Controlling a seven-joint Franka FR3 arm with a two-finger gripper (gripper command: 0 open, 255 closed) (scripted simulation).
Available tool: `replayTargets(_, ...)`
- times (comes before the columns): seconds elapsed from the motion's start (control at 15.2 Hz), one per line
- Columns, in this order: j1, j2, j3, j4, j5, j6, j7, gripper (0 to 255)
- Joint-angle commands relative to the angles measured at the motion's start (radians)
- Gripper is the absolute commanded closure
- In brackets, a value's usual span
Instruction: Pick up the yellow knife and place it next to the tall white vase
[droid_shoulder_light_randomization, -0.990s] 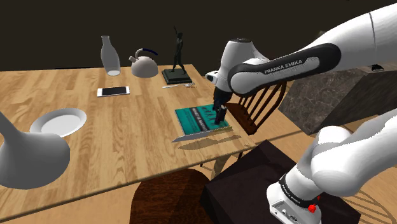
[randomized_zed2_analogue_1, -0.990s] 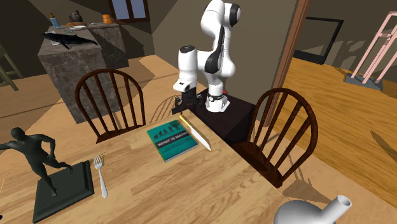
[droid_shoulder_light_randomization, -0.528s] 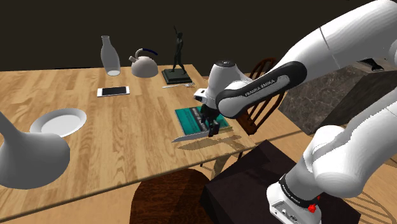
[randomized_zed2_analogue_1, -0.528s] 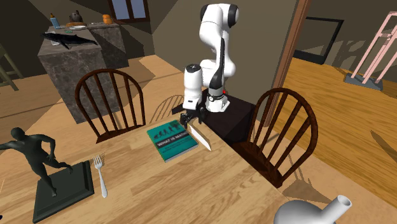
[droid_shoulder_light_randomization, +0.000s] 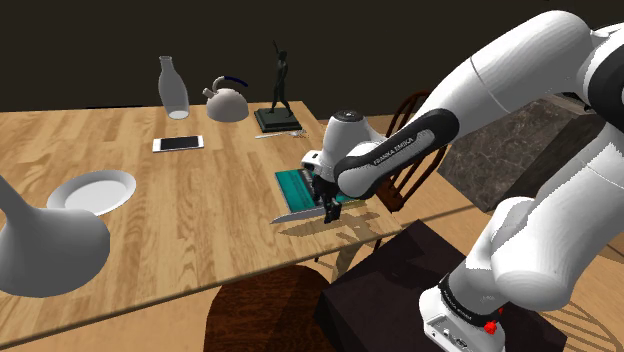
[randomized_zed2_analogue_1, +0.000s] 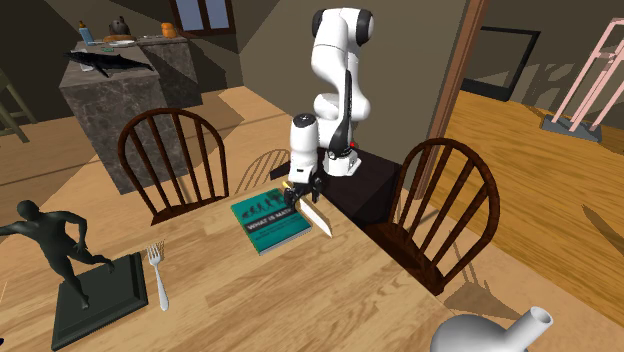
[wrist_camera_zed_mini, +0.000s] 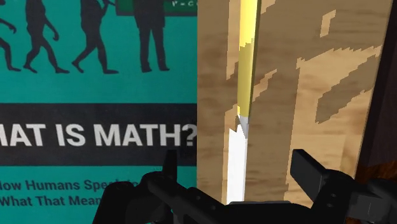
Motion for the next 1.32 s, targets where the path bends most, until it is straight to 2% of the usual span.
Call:
replayTargets(0.0,0.0,0.004,0.0,0.0,0.0,0.005,-0.001,0)
replayTargets(0.33,0.0,0.004,0.0,0.0,0.0,0.004,-0.001,0)
replayTargets(0.4,0.0,0.004,0.0,0.0,0.0,0.004,-0.001,255)
replayTargets(0.92,-0.007,0.012,-0.009,-0.003,0.004,0.016,-0.02,255)
replayTargets(1.25,0.0,-0.05,0.0,0.009,-0.002,-0.059,0.0,255)
